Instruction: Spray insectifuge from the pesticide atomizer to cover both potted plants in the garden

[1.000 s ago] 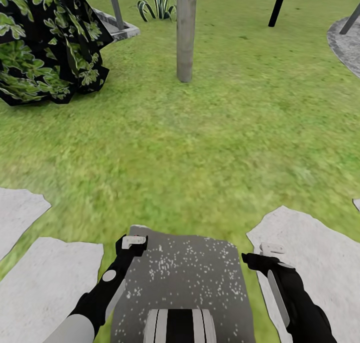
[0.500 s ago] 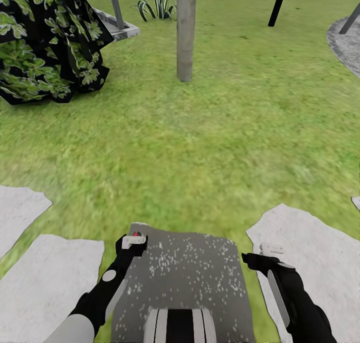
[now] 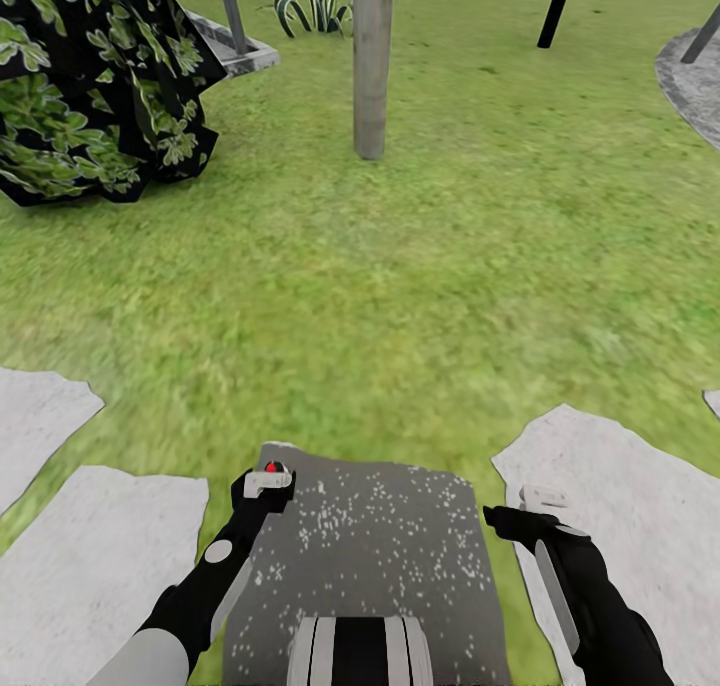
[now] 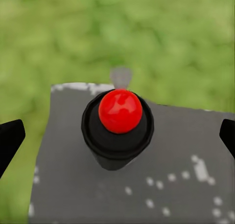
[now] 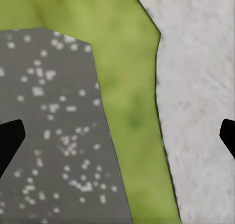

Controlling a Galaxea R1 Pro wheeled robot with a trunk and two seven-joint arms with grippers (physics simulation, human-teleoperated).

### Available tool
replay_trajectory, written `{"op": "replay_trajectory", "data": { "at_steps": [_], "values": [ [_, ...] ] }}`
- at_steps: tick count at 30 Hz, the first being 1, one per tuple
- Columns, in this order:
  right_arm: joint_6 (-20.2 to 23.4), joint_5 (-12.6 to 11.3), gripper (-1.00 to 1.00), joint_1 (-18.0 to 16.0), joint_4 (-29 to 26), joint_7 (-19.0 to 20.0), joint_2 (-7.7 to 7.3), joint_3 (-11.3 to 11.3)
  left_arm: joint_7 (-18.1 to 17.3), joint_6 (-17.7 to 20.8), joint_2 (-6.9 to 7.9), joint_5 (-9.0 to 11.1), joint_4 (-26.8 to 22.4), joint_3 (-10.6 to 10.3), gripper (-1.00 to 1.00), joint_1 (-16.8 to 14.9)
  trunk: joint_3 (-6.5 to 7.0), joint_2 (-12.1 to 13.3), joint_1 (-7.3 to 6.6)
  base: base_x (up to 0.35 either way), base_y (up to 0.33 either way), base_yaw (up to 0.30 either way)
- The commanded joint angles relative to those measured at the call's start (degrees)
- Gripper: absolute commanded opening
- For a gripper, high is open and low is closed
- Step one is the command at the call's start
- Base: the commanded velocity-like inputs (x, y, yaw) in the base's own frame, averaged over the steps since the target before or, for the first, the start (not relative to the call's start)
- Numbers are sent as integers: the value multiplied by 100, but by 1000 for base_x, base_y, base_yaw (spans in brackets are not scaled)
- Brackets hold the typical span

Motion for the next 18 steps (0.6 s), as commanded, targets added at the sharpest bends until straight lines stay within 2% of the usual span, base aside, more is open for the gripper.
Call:
{"op": "replay_trajectory", "data": {
  "at_steps": [1, 18],
  "values": [
    [28, -4, 100, -1, -7, -3, -1, -1, 1, -18, 0, -1, 4, -6, 100, -2, -11, -1, -1, 0, 0, 0],
    [28, 9, 100, -1, -7, -3, -3, -4, 0, -18, 0, -1, -4, 2, 100, -2, -46, -1, -1, 0, 0, 0]
  ]
}}
